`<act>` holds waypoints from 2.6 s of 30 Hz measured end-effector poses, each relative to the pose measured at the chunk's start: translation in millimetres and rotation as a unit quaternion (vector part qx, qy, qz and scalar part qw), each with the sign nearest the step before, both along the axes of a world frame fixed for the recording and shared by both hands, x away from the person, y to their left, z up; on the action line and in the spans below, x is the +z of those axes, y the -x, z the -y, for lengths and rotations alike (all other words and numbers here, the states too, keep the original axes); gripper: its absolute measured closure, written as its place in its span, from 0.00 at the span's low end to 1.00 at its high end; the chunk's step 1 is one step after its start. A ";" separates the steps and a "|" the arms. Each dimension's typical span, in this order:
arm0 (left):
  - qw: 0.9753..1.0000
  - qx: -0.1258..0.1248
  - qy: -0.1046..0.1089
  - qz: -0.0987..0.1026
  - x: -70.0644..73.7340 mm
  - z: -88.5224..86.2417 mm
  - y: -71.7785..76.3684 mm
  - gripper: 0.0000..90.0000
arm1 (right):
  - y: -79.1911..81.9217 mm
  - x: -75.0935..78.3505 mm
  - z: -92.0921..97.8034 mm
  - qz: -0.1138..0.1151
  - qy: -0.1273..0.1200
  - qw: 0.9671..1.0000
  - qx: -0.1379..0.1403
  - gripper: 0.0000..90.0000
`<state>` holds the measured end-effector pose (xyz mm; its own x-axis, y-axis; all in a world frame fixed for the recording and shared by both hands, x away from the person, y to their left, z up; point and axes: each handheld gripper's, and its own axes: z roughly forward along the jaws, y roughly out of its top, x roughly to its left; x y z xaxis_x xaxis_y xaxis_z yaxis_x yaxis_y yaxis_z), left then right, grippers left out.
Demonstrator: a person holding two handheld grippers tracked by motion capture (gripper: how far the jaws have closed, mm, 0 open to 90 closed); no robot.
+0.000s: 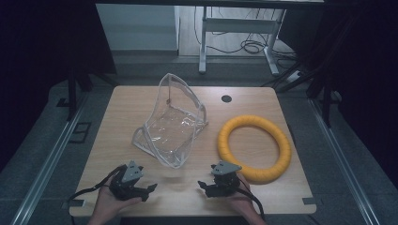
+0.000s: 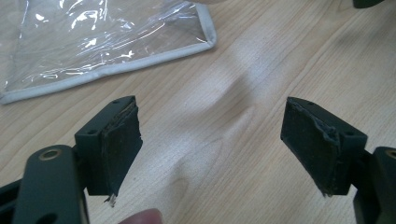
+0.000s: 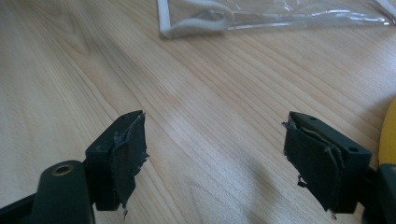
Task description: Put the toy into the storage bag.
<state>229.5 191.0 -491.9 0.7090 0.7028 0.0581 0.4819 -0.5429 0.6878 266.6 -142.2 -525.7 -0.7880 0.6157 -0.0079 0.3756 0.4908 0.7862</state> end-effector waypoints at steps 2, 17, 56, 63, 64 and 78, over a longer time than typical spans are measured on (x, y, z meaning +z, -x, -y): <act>1.000 0.000 0.001 -0.001 -0.2 0.3 0.1 0.22 | 1.0 2.7 0.2 0.005 -0.005 1.000 -0.005 0.25; 1.000 -0.004 0.001 -0.008 -3.6 4.1 -0.2 0.22 | -0.9 17.9 9.0 -0.001 -0.040 0.999 0.003 0.29; 1.000 -0.004 0.004 -0.012 -4.1 5.1 -1.9 0.22 | -4.6 48.5 43.8 0.003 -0.041 0.999 0.023 0.27; 1.000 -0.003 0.006 -0.011 -2.1 3.4 -2.3 0.22 | -10.2 55.3 49.4 -0.002 -0.045 0.999 0.019 0.24; 1.000 -0.003 0.007 -0.011 -2.2 3.5 -2.4 0.22 | -13.6 57.2 50.7 -0.006 -0.050 0.999 0.017 0.24; 1.000 -0.006 0.009 -0.013 -2.4 4.0 -3.1 0.22 | -35.4 70.2 56.7 -0.029 -0.013 0.999 0.037 0.33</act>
